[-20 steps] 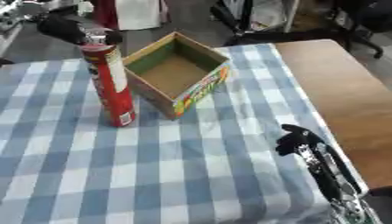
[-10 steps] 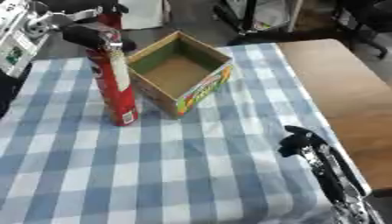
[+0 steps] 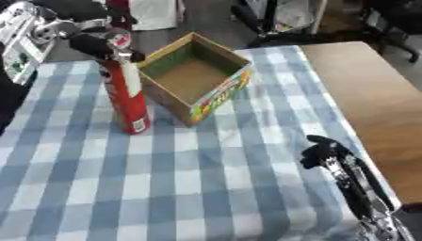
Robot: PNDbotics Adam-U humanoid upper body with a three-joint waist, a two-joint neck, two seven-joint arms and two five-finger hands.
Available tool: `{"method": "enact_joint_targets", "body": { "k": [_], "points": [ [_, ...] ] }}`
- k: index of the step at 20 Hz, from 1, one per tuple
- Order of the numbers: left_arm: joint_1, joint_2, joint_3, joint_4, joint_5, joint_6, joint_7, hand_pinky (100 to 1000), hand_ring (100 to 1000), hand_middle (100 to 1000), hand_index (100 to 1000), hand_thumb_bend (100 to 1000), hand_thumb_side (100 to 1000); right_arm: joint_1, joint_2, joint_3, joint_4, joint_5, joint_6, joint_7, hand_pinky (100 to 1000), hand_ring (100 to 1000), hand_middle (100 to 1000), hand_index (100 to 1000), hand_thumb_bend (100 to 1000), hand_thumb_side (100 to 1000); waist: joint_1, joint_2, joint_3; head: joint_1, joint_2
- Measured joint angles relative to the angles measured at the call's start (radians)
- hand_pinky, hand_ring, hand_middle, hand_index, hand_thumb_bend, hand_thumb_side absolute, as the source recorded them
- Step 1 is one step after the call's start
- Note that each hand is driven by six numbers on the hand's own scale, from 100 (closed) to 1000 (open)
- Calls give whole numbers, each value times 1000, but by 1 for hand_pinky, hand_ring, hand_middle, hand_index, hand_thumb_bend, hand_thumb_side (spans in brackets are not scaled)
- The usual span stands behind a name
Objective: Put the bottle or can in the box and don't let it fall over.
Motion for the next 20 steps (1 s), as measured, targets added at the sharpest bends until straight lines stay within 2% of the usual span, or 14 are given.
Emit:
{"method": "enact_joint_targets", "body": {
  "k": [7,12,15,16,17,20],
  "points": [
    [10,0,0,2,-2,-11,-24,802,776,761,981,514,970,0,0,0,0,0,0,0,593,597,585,826,100,912,0,0,0,0,0],
    [15,-1,0,0,8,-14,-25,713,710,715,967,414,898,0,0,0,0,0,0,0,593,597,585,825,100,915,0,0,0,-3,0],
    [20,-4,-1,-1,16,-16,-24,643,673,679,951,306,814,0,0,0,0,0,0,0,593,597,584,824,100,916,0,0,0,-4,2],
    [21,-5,-1,-1,18,-17,-22,643,673,679,951,306,814,0,0,0,0,0,0,0,593,597,584,824,100,916,0,0,0,-4,4],
    [22,-6,-1,-1,21,-17,-20,573,632,645,939,199,706,0,0,0,0,0,0,0,593,597,584,824,100,915,0,0,0,-4,4],
    [24,-14,-1,-6,32,-19,-14,476,571,589,922,100,580,0,0,0,1,0,0,0,593,597,584,823,100,916,-1,-3,0,-4,4]
  ]
}}
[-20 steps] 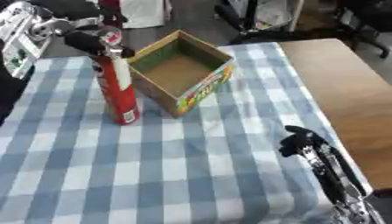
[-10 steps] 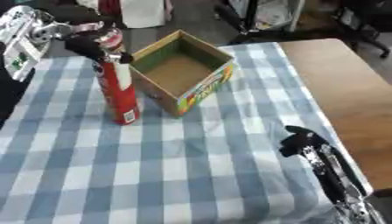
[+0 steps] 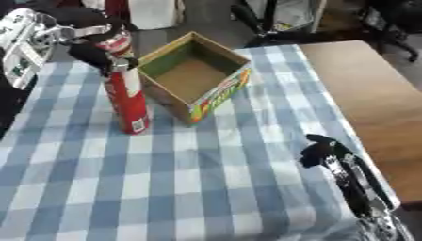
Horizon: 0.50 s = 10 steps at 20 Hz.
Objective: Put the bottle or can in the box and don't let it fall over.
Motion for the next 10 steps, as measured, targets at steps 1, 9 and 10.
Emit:
{"method": "enact_joint_targets", "body": {
  "k": [1,9,10],
  "points": [
    [0,-3,-1,-1,3,-1,3,434,547,567,916,100,523,0,0,0,1,0,0,0,593,597,584,823,100,916,0,0,0,0,0],
    [4,-3,-5,-8,29,-7,33,100,308,325,817,100,333,0,0,0,3,0,0,0,593,597,584,822,100,914,0,0,0,-4,0],
    [5,-3,-5,-8,33,-5,41,100,308,325,817,100,333,0,0,0,4,0,0,0,593,597,584,822,100,914,0,0,0,-5,0]
  ]
}}
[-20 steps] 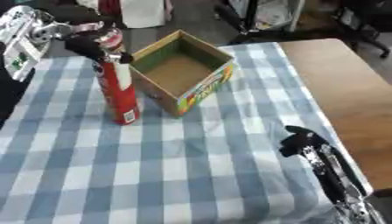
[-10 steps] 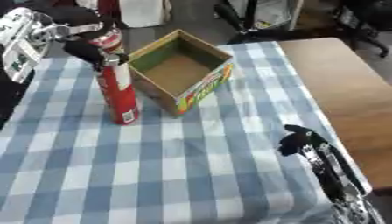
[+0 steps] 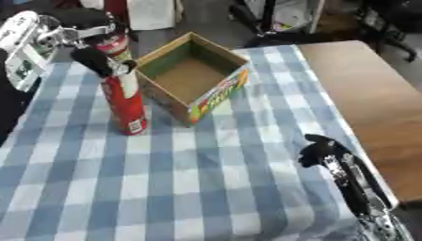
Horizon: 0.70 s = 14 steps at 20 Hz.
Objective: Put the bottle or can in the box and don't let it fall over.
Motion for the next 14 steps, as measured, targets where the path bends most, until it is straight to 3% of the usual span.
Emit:
{"method": "enact_joint_targets", "body": {
  "k": [5,14],
  "points": [
    [4,1,-1,-8,24,14,49,100,285,305,808,100,279,0,0,0,1,0,0,0,593,597,584,822,100,914,-1,0,0,-5,0],
    [-61,37,37,-93,96,62,131,100,259,285,806,100,301,0,0,-2,1,3,1,-1,593,597,584,822,100,913,0,0,0,-7,0]
  ]
}}
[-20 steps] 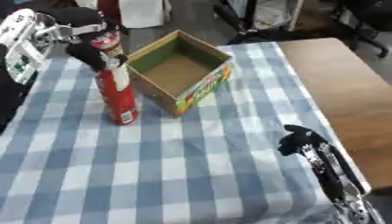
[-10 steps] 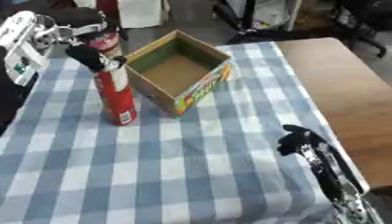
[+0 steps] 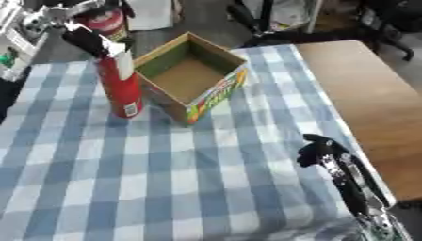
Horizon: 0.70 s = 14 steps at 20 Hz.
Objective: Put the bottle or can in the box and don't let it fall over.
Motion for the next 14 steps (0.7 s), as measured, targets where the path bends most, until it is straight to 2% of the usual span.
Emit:
{"method": "enact_joint_targets", "body": {
  "k": [5,10,11,12,13,14],
  "points": [
    [-20,-10,9,-18,23,27,88,100,269,296,816,100,324,-1,0,3,1,1,0,2,593,597,585,822,100,914,-1,-1,-16,9,0],
    [-20,-83,-2,24,-7,25,181,100,273,302,827,100,320,-20,1,19,5,-2,-2,18,594,597,585,822,100,903,-7,0,-65,42,-6],
    [-20,-100,-4,39,-18,21,193,100,298,326,842,100,318,-26,2,23,5,-2,-3,22,594,597,585,822,100,900,-7,2,-77,50,-10],
    [-20,-115,-7,54,-33,16,201,100,378,407,882,100,375,-31,3,26,5,-3,-3,25,594,598,585,822,100,897,-6,5,-88,59,-11],
    [-20,-128,-12,68,-52,12,204,165,478,495,915,100,425,-37,5,29,5,-3,-3,29,594,597,585,822,100,896,-6,8,-97,67,-14],
    [-20,-138,-20,79,-76,5,200,429,603,618,936,100,526,-40,7,30,6,-3,-4,31,594,598,585,822,100,897,-6,9,-102,73,-17]
  ]
}}
